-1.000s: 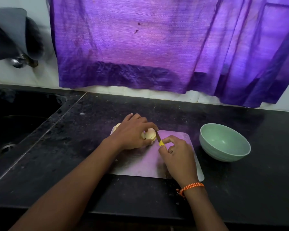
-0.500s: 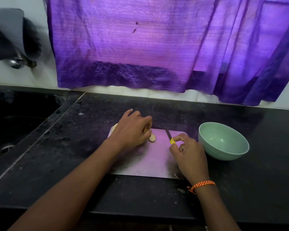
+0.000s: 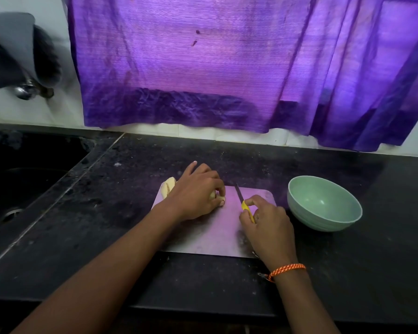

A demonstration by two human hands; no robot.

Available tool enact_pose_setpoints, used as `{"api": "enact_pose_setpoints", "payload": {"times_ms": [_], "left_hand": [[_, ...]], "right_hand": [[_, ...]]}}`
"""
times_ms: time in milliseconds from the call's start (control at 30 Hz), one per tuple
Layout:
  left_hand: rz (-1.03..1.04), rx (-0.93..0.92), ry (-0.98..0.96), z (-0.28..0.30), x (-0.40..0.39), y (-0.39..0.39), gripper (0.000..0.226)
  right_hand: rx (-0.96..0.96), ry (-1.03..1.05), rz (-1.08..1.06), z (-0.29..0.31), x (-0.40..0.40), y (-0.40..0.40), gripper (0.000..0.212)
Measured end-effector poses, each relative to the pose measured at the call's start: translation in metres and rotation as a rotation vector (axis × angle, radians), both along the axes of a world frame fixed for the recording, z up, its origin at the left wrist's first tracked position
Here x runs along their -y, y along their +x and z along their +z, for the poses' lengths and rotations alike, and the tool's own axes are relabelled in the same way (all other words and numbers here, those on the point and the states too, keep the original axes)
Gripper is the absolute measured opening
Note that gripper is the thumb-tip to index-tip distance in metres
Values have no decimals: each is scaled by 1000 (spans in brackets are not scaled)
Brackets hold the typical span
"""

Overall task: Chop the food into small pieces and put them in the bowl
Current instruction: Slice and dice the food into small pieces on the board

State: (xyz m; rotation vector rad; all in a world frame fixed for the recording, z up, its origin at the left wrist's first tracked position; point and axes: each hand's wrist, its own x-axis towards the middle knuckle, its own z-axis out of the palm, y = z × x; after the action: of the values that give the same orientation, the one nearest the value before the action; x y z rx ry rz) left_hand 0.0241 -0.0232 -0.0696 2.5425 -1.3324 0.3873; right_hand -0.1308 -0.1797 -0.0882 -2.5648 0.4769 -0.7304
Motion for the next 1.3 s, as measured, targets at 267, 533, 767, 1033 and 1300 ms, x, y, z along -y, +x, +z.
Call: {"api": "enact_pose_setpoints", "payload": {"times_ms": [267,533,767,1033,1300], "left_hand": [[-30,2,-85,-3,7,-5,20],[11,-14,-137,-9,13,-12,40],[47,-72,-107,-10,10,-7,42],[106,-89,-134,-8,11,-11,33],[121,-104,-137,-5,12,-14,30]], "right_hand": [[-4,-43,-2,3,-3,-3,20],[-11,-131,45,12,-14,-14,44],[-108,-200,-16,13,-18,-27,32],[-113,-205,15,8,-17,-27,34],[-134,-233,61,9,-20,-26,37]]}}
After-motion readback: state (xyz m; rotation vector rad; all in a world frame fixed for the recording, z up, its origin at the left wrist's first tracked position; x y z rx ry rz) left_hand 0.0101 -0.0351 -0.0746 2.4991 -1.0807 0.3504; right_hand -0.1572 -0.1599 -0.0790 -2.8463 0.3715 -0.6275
